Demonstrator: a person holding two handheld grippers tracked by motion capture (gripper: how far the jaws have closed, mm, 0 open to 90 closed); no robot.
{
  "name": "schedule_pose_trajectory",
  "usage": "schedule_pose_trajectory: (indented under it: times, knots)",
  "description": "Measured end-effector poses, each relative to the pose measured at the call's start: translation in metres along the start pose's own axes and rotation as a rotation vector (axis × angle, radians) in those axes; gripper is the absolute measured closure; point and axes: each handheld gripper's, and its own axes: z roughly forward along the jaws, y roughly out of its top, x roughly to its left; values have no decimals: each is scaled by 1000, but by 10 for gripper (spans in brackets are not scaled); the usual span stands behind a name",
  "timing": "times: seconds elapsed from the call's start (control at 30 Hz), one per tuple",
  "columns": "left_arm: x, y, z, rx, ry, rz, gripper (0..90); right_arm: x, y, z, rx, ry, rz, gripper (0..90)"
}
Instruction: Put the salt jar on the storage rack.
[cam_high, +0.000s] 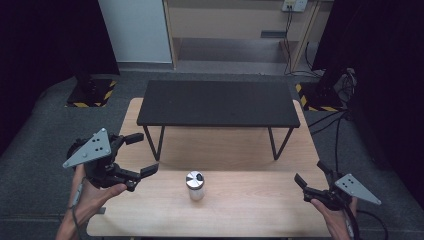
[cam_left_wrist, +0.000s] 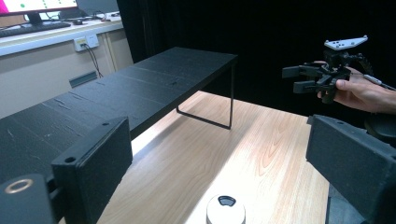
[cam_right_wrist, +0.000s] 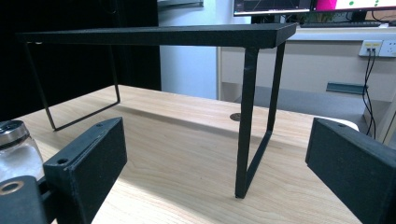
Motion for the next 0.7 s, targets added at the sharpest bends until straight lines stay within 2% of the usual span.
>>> schedule_pose_trajectory:
  times: [0.4,0.7]
  knots:
    - [-1,0,4,11,1,2,59,0,0,0,-3,3,-3,56]
    - [-1,-1,12,40,1,10,57,0,0,0,-3,4,-4,57]
